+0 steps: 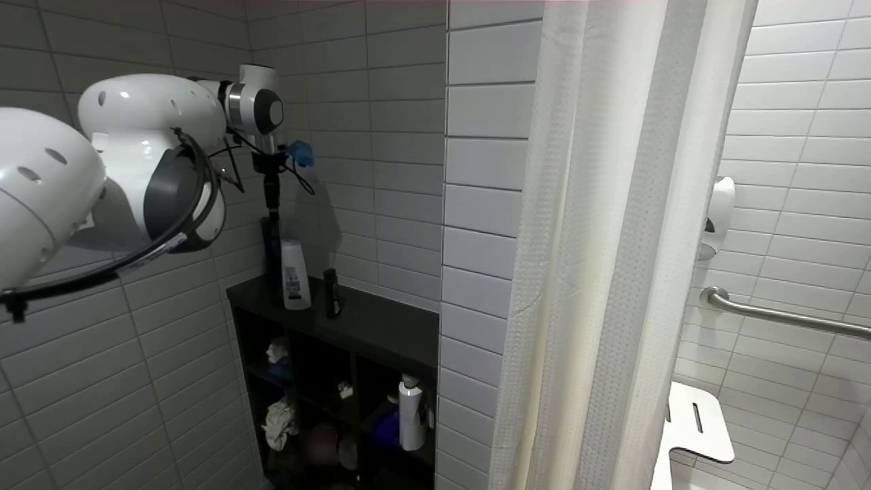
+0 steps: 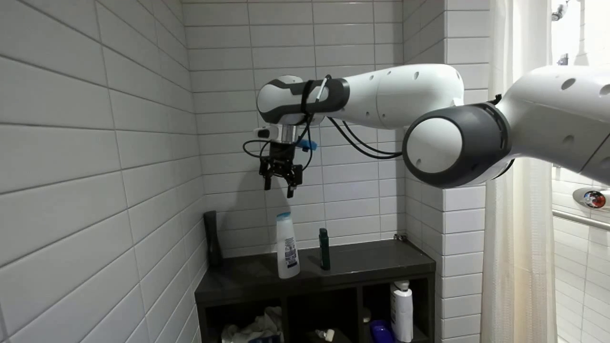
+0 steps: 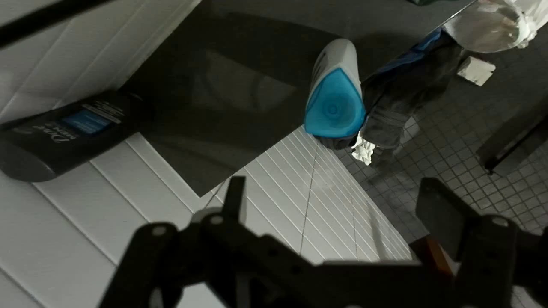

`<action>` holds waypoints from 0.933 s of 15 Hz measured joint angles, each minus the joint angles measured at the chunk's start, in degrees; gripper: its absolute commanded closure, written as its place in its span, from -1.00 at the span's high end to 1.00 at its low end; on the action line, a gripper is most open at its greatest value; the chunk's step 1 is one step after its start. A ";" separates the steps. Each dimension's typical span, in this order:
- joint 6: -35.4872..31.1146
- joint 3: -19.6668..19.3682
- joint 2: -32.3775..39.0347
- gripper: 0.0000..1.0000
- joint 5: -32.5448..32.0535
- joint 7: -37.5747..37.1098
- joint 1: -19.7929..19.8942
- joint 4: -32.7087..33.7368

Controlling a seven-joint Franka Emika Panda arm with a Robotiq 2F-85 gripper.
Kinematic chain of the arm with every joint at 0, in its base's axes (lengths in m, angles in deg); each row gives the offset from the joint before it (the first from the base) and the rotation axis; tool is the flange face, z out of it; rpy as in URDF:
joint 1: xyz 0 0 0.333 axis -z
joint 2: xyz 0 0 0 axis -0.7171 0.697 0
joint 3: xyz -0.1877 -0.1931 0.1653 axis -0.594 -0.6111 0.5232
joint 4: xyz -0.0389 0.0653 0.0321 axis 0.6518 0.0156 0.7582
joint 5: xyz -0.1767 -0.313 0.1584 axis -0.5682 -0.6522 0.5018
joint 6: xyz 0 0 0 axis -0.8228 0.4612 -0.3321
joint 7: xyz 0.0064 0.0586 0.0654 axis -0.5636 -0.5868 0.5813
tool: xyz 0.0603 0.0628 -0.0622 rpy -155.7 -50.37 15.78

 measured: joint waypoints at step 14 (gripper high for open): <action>6.83 -0.06 0.01 1.00 0.00 -9.81 0.04 0.02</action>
